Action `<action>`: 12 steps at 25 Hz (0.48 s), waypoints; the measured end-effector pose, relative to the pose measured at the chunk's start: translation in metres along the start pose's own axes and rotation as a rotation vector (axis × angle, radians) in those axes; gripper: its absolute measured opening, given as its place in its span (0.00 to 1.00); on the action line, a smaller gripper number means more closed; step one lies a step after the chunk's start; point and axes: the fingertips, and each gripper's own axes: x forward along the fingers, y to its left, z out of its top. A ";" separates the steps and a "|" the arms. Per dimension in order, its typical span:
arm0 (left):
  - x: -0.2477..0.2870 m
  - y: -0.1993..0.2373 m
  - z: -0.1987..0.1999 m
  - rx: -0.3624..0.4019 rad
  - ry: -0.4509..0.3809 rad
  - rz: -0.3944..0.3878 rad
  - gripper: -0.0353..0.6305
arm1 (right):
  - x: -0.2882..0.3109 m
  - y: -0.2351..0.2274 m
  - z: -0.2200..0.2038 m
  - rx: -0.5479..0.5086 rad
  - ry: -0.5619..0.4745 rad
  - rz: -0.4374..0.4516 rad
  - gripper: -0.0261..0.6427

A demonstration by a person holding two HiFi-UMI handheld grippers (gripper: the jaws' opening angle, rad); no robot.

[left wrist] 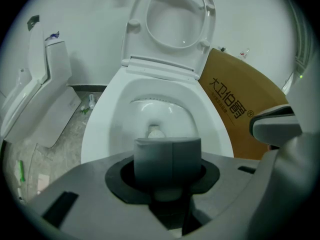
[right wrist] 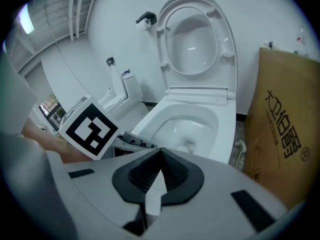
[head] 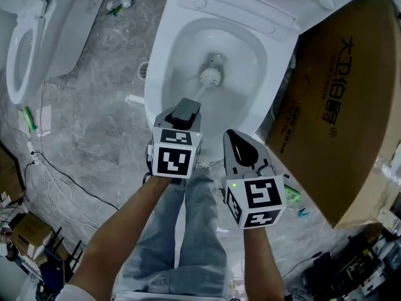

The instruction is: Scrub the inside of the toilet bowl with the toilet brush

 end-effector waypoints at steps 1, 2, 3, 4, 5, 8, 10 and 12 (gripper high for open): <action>0.002 0.000 -0.001 -0.001 0.001 0.002 0.29 | 0.000 0.001 0.000 0.004 -0.003 0.000 0.04; 0.005 0.000 -0.001 -0.004 0.000 0.005 0.29 | 0.000 0.002 0.001 0.008 -0.008 0.001 0.04; 0.007 0.000 0.000 -0.006 -0.002 0.007 0.29 | 0.000 0.003 0.002 0.012 -0.013 0.004 0.04; 0.010 0.000 0.001 -0.009 -0.005 0.010 0.29 | 0.000 0.005 0.004 0.015 -0.017 0.007 0.04; 0.012 0.000 0.002 -0.010 -0.008 0.012 0.29 | 0.001 0.007 0.005 0.017 -0.021 0.010 0.04; 0.018 0.000 0.006 -0.016 -0.015 0.014 0.29 | 0.004 0.011 0.004 0.016 -0.025 0.019 0.04; 0.019 0.000 0.006 -0.019 -0.016 0.015 0.29 | 0.004 0.012 0.002 0.016 -0.022 0.021 0.04; 0.017 -0.001 0.004 -0.019 -0.014 0.016 0.29 | 0.003 0.012 0.000 0.015 -0.020 0.020 0.04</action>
